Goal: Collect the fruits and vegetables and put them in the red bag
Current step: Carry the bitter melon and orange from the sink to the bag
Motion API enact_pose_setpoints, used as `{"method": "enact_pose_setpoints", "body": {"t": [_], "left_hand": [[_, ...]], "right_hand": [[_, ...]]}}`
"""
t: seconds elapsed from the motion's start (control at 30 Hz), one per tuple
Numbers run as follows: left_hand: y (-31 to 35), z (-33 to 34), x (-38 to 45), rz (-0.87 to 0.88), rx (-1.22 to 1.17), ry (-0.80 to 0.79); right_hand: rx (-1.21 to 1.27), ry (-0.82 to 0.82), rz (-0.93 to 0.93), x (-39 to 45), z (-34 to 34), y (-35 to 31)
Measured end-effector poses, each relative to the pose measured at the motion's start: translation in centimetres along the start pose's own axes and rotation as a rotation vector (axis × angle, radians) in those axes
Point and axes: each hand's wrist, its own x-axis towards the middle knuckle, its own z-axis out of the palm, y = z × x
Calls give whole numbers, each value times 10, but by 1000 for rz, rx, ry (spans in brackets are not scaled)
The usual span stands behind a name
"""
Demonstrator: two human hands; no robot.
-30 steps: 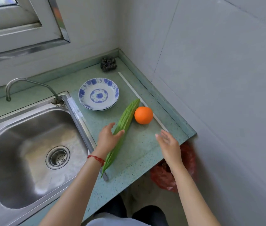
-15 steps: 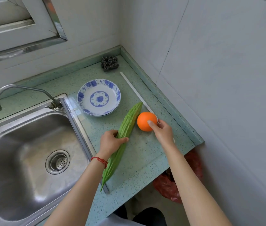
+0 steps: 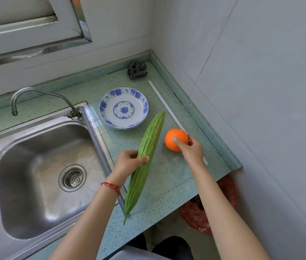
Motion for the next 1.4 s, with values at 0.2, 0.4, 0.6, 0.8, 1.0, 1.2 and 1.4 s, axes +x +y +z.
{"method": "enact_pose_setpoints", "body": {"t": [0.2, 0.4, 0.6, 0.8, 1.0, 1.2, 1.4], "left_hand": [[-13, -10, -23, 32, -104, 47], [-35, -9, -59, 46, -236, 145], [-63, 7, -110, 47, -402, 299], [-93, 23, -161, 60, -519, 495], [-130, 21, -209, 68, -609, 662], [-186, 0, -263, 46, -771, 866], [-236, -16, -327, 68, -934, 1083]], "right_hand": [[88, -77, -59, -25, -11, 10], [105, -129, -142, -51, -22, 23], [66, -294, -192, -71, -38, 39], [4, -465, -268, -98, -42, 48], [-60, -614, -326, -131, -20, 50], [-169, -809, -414, -184, 24, 52], [-262, -1009, -473, -254, 74, 64]]}}
